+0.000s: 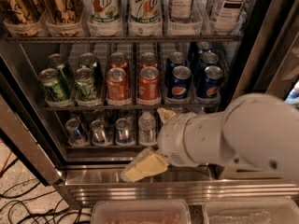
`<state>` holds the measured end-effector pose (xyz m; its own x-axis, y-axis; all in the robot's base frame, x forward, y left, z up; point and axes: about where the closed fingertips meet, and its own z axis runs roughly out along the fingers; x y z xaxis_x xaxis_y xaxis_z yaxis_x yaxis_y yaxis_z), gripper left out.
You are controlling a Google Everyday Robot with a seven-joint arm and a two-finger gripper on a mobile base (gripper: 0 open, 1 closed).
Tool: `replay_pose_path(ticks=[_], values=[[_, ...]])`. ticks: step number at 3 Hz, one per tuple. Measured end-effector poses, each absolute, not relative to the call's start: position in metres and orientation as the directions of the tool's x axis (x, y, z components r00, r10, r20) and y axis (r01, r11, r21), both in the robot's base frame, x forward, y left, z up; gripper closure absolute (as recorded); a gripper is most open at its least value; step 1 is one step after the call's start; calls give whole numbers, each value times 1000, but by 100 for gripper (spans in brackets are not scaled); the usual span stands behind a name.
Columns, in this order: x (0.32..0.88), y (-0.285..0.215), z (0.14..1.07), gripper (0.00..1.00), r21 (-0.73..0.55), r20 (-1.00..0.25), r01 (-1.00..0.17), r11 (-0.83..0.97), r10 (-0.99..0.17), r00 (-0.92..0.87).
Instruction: Pick redbull can from bottom shelf of fridge
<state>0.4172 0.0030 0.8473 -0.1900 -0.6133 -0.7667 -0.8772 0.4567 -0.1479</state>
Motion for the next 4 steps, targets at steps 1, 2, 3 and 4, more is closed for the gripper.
replay_pose_path(ticks=[1, 2, 3, 4], values=[[424, 21, 805, 0, -125, -808, -856, 501, -552, -205], [449, 27, 783, 0, -150, -867, -820, 552, -473, -160], [459, 36, 775, 0, -182, -883, -812, 555, -455, -112], [459, 38, 775, 0, -183, -883, -813, 552, -456, -111]])
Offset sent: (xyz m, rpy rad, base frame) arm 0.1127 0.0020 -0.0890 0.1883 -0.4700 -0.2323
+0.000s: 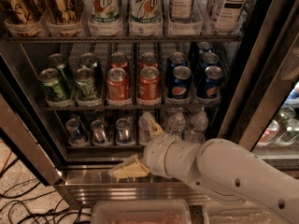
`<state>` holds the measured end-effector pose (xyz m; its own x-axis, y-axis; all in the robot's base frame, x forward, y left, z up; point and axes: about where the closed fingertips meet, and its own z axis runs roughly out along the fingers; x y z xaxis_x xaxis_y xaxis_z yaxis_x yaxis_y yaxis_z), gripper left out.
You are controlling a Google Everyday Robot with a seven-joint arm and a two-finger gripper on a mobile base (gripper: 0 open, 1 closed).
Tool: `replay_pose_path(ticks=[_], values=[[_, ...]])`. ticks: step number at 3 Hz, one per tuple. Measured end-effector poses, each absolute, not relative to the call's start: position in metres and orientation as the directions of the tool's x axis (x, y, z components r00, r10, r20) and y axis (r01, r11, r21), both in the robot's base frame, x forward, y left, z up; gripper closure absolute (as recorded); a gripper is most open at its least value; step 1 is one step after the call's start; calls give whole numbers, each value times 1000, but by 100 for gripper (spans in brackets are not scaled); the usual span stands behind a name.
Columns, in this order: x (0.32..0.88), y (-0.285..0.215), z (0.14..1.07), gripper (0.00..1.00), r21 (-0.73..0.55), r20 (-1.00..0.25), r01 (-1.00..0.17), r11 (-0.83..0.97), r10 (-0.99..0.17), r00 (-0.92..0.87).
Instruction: Pick redbull can from bottom shelf of fridge
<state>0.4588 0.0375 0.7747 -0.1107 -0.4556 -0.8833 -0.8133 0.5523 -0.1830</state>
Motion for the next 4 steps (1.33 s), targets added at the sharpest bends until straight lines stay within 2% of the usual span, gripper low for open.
replay_pose_path(ticks=[1, 2, 3, 4], values=[[471, 48, 765, 0, -196, -898, -799, 569, -431, -87], [472, 107, 753, 0, -260, -917, -814, 519, -397, 40], [495, 152, 740, 0, -267, -940, -802, 535, -330, 92], [537, 155, 700, 0, -184, -963, -760, 623, -268, 14]])
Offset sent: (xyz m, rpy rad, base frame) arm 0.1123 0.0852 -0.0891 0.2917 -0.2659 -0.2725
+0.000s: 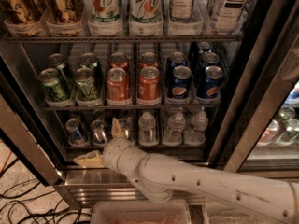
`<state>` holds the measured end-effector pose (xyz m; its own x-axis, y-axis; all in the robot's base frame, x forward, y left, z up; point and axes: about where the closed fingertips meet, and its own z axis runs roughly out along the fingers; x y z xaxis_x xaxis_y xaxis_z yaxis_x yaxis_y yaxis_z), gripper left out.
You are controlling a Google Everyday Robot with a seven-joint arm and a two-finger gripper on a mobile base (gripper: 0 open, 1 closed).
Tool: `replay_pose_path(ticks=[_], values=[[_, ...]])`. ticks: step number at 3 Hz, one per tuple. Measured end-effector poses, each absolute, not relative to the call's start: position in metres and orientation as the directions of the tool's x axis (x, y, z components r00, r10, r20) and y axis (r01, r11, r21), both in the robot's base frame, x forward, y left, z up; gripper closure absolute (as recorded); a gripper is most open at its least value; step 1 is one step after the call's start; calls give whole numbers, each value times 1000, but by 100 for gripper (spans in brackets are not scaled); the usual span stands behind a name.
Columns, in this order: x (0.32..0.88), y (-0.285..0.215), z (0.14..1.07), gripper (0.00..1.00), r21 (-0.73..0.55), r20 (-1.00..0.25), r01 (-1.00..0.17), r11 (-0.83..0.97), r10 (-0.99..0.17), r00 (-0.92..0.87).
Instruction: Pick redbull can from bottom shelf of fridge
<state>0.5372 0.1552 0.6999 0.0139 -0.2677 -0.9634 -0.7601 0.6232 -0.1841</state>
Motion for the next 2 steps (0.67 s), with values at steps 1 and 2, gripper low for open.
replay_pose_path(ticks=[1, 2], values=[[566, 141, 667, 0, -33, -984, -697, 716, -146, -103], [566, 142, 667, 0, -33, -984, -698, 716, -145, -103]])
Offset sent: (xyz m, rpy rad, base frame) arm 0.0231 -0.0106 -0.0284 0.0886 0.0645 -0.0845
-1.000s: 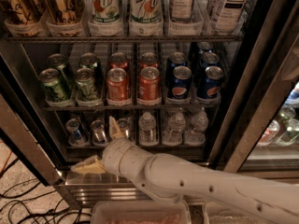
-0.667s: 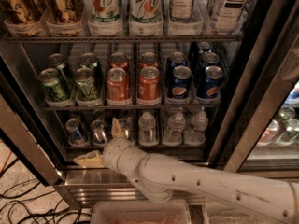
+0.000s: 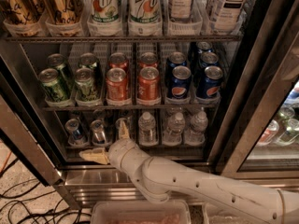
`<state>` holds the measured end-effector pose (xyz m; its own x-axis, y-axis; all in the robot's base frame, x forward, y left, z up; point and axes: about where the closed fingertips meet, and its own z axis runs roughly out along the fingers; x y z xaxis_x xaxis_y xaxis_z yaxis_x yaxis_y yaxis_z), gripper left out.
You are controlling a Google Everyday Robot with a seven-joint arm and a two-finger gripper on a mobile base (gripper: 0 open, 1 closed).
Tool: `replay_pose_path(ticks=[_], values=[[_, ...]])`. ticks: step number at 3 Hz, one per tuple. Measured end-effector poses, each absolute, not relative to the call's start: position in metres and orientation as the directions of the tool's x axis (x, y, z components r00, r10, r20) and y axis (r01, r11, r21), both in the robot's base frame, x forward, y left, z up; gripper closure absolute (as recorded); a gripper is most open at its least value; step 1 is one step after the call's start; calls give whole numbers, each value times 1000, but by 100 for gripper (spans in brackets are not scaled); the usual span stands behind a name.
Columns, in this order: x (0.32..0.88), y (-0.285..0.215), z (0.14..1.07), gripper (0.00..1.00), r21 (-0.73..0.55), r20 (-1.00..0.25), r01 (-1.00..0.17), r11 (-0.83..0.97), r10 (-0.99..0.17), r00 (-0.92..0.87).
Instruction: Pick redbull can from bottom shelf of fridge
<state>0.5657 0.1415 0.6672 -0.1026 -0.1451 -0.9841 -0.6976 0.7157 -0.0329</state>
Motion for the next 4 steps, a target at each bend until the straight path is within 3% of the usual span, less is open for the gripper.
replay_pose_path(ticks=[2, 4], values=[[570, 146, 685, 0, -130, -986, -692, 710, -163, 18], [565, 164, 675, 0, -122, -985, -730, 672, -173, 6]])
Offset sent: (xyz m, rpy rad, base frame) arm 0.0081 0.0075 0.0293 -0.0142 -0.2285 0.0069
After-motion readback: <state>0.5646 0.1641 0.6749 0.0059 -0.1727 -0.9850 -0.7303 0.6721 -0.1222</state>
